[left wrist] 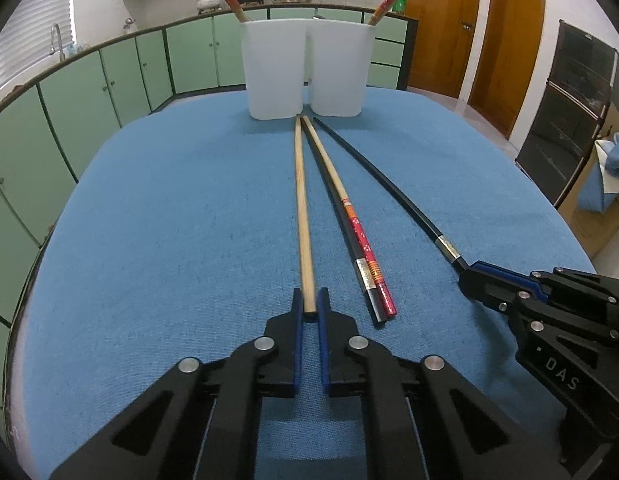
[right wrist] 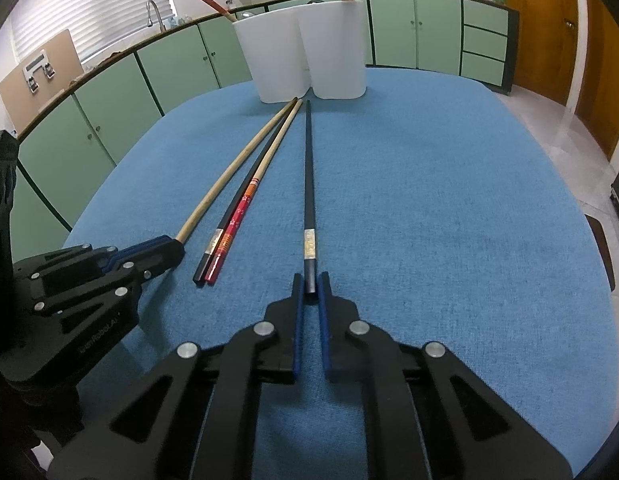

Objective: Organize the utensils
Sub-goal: 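Grasp a black chopstick with the right gripper and a wooden one with the left, then lift both chopsticks and drop them into the white holder, opening both grippers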

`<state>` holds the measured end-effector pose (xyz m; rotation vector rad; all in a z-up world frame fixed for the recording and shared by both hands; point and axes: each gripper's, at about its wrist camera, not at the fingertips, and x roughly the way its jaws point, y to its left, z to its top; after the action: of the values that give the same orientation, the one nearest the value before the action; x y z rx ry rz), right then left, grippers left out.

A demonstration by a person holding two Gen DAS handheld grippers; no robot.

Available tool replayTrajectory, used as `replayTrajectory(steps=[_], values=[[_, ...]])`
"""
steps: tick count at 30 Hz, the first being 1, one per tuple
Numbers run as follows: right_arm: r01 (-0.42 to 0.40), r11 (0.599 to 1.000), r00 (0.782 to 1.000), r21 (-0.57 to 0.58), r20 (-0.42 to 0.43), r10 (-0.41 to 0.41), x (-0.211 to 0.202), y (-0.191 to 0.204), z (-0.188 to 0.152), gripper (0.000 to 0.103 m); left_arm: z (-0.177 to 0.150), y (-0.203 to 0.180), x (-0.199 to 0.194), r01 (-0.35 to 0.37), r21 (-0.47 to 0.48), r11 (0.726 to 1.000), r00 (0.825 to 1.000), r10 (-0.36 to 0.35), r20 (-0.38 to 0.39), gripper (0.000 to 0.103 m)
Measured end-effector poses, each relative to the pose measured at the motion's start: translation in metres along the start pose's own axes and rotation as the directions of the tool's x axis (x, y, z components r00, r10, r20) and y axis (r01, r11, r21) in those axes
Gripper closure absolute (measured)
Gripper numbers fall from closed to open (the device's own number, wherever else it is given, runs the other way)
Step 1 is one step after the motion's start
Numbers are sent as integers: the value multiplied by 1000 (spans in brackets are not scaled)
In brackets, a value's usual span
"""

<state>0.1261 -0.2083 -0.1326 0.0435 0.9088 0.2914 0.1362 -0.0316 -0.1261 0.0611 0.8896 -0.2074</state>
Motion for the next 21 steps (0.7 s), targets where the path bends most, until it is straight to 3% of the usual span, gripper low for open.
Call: replayTrajectory(steps=[13, 21], values=[[4, 1000, 996, -26, 84, -2, -30, 4, 8, 97, 10, 9, -48, -11, -4, 1000, 995, 11, 100, 97], [-4, 1000, 985, -18, 174, 7, -65, 0, 33, 97, 32, 12, -94, -14, -7, 1000, 974, 15, 225, 97]])
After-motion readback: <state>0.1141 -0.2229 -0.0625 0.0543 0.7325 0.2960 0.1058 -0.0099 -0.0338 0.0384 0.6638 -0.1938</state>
